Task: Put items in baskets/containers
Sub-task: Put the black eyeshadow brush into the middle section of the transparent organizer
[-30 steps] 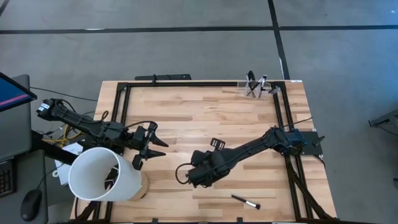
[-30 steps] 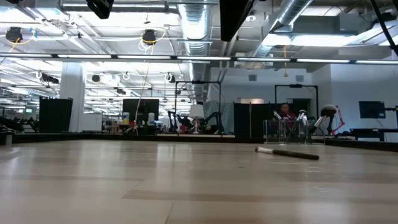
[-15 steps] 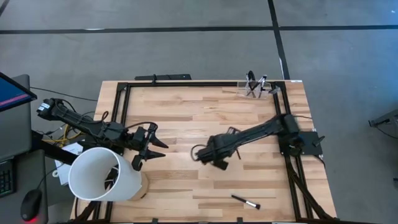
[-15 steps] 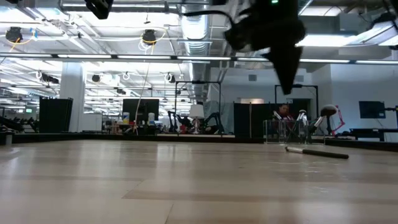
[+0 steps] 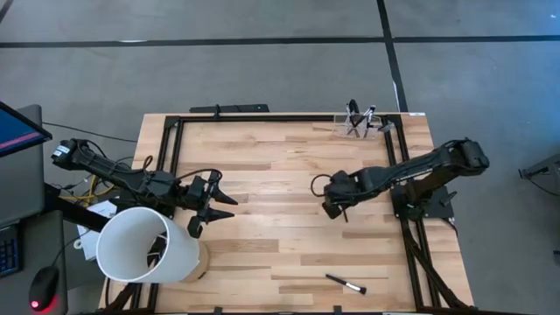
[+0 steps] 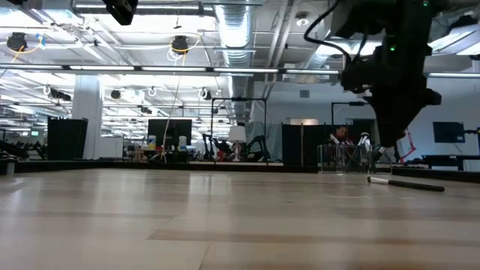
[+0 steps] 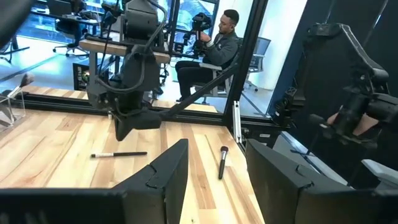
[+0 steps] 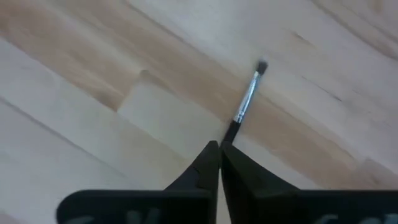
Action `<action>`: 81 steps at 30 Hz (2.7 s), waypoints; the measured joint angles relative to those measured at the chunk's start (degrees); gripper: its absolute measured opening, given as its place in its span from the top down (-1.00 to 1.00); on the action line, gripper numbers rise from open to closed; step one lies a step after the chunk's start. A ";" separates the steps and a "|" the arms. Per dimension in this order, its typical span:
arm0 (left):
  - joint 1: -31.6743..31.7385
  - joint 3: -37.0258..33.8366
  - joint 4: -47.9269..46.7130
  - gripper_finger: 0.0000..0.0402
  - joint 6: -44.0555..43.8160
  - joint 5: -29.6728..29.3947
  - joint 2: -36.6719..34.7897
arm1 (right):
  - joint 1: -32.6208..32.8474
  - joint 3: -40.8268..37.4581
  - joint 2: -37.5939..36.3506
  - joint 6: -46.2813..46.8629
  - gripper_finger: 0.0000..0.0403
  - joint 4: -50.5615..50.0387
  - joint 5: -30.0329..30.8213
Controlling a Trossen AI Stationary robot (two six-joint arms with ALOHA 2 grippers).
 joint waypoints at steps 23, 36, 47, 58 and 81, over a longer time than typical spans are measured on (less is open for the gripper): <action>2.58 -0.09 -0.52 0.21 1.33 0.02 0.02 | -6.50 -7.61 6.51 -1.48 0.59 2.26 -4.99; 2.58 -0.09 -0.50 0.21 1.33 0.02 0.02 | -5.49 -10.18 6.23 1.38 0.78 5.73 -4.83; 2.58 -0.09 -0.50 0.21 1.31 0.02 0.02 | -5.80 -10.23 6.30 -0.99 0.88 5.67 -5.52; 2.60 -0.11 -0.50 0.21 1.32 0.02 0.02 | -0.52 -9.84 -2.14 -1.77 0.93 5.98 8.53; 3.06 -0.11 0.00 0.21 3.35 0.04 0.02 | 3.19 -10.29 -20.52 1.70 0.95 4.26 54.29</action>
